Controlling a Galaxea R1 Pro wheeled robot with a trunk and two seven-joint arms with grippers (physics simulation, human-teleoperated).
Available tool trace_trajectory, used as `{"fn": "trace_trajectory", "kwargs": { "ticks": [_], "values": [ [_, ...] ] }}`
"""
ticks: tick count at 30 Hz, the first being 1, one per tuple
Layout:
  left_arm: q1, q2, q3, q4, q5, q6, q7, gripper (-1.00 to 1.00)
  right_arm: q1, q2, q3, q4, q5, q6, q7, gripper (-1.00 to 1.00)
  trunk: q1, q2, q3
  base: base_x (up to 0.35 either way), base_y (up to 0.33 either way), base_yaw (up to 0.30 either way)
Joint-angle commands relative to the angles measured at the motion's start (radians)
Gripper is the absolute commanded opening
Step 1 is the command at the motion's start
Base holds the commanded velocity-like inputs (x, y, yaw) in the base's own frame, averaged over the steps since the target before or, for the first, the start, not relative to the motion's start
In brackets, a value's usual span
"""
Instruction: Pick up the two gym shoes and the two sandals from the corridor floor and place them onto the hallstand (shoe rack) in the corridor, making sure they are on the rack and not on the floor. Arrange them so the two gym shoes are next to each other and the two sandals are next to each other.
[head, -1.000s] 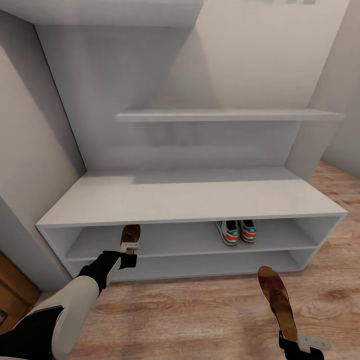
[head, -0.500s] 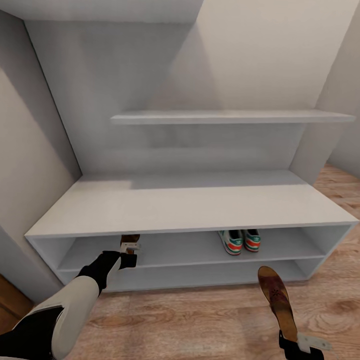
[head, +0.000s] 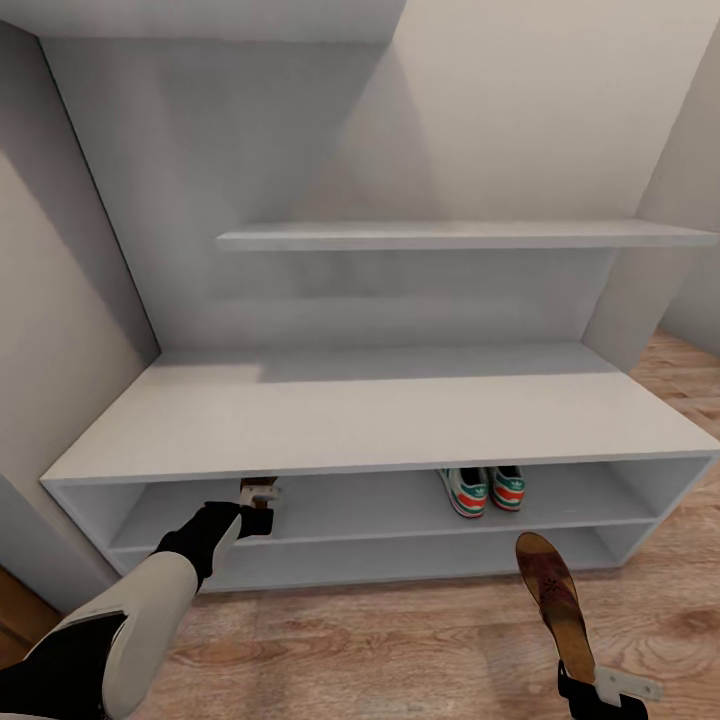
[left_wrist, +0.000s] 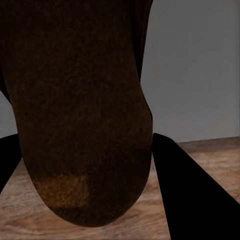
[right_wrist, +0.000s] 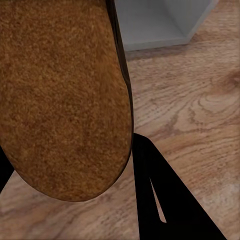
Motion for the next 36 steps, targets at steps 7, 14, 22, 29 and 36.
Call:
{"fn": "trace_trajectory", "kwargs": {
  "ticks": [7, 14, 22, 29, 36],
  "values": [
    [0.0, -0.001, 0.009, -0.003, -0.013, 0.006, -0.007, -1.0, -0.001, 0.0, -0.003, 0.001, 0.007, -0.003, -0.004, -1.0, 0.0, 0.0, -0.001, 0.063, 0.0, 0.0],
    [0.001, 0.001, 0.007, -0.003, -0.013, 0.003, -0.008, -1.0, -0.001, 0.0, -0.003, 0.002, 0.007, -0.002, -0.004, -1.0, 0.0, 0.0, -0.001, 0.027, 0.0, 0.0],
    [0.0, 0.004, 0.01, -0.003, -0.011, 0.006, -0.007, 1.0, -0.001, 0.0, -0.003, 0.002, 0.007, -0.002, -0.004, -1.0, 0.0, 0.0, -0.001, 0.0, 0.0, 0.0],
    [0.0, 0.004, 0.011, -0.003, -0.011, 0.004, -0.006, 1.0, -0.001, 0.0, -0.003, 0.002, 0.007, -0.002, -0.004, -1.0, 0.0, 0.0, -0.001, 0.0, 0.0, 0.0],
    [0.001, 0.004, 0.009, -0.004, -0.01, 0.0, -0.008, 1.0, -0.001, 0.0, -0.003, 0.002, 0.007, -0.002, -0.004, -1.0, 0.0, 0.0, -0.001, 0.0, 0.0, 0.0]
  ]
}}
